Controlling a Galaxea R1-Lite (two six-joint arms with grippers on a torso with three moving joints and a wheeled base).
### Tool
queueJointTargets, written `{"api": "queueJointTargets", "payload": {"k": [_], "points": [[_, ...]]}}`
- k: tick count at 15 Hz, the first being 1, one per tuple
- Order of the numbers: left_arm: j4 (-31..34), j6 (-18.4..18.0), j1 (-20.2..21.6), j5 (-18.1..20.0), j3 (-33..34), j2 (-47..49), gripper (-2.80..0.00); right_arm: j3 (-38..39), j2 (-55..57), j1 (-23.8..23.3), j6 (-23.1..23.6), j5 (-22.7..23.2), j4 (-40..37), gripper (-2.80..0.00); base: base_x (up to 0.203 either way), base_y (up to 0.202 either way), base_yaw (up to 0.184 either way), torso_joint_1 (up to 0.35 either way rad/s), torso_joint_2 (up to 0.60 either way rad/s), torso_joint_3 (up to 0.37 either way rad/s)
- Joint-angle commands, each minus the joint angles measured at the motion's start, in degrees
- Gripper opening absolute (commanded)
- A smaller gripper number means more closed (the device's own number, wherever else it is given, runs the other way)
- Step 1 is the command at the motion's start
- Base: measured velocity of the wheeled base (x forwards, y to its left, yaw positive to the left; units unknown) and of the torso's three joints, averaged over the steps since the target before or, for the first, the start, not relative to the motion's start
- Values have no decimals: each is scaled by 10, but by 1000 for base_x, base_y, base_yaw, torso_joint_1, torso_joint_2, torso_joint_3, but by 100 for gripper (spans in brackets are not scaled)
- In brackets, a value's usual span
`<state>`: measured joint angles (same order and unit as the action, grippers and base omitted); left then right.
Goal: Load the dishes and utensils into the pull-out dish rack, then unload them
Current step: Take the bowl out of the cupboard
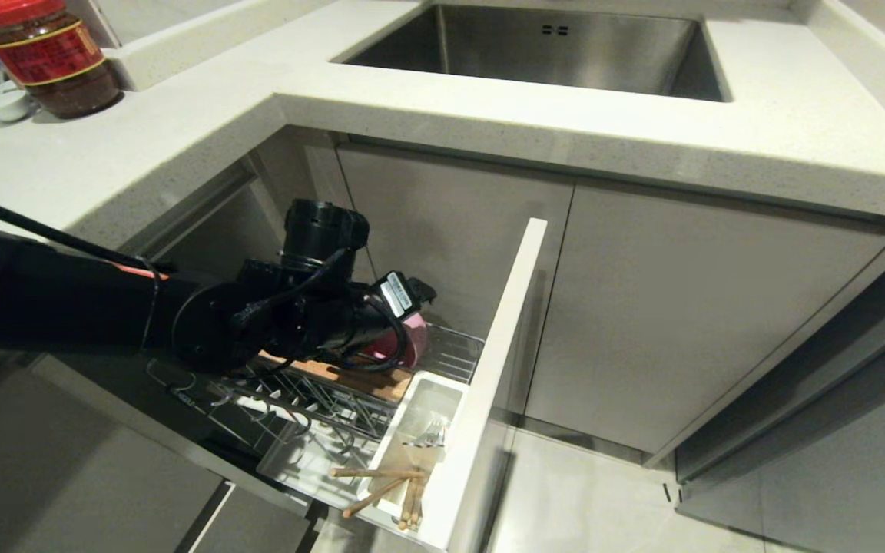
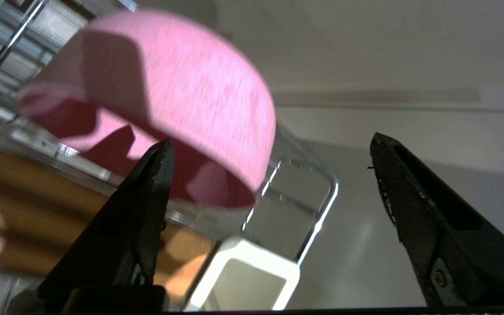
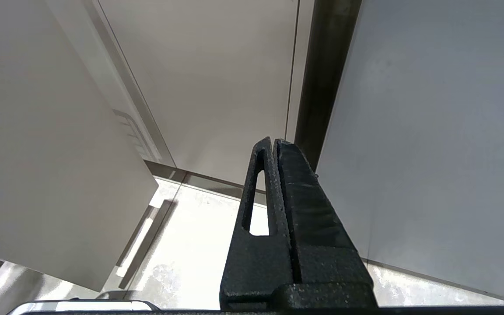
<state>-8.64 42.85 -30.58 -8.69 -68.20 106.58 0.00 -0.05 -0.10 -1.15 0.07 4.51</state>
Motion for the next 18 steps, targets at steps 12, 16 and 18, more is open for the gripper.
{"api": "queueJointTargets", "payload": {"k": [12, 16, 18], "points": [[-30, -7, 0, 7, -14, 23, -280, 15, 0, 0, 0, 0, 1, -280, 0, 0, 0, 0, 0, 0], [-29, -7, -3, 7, -13, 24, -280, 15, 0, 0, 0, 0, 0, -280, 0, 0, 0, 0, 0, 0], [-29, -7, -4, 6, -13, 23, -280, 15, 0, 0, 0, 0, 1, -280, 0, 0, 0, 0, 0, 0]]}}
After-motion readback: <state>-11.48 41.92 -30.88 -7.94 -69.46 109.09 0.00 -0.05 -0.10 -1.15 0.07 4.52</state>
